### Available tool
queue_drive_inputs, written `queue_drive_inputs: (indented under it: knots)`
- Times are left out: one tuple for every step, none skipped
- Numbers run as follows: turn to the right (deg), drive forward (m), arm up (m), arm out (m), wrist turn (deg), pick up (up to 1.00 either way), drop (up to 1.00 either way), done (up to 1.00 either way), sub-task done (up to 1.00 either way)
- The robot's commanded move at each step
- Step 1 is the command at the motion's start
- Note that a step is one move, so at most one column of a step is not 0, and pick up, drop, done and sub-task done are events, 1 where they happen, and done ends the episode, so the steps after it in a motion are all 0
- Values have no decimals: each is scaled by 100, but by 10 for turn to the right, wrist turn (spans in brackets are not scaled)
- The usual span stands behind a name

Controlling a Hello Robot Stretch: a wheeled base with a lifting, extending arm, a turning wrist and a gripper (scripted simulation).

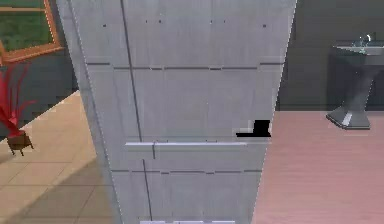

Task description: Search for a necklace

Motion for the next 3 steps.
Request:
queue_drive_inputs:
  knots:
    - [-240, 0, 0, 0, 0, 0, 0, 0, 0]
    - [0, 30, 0, 0, 0, 0, 0, 0, 0]
    - [-180, 0, 0, 0, 0, 0, 0, 0, 0]
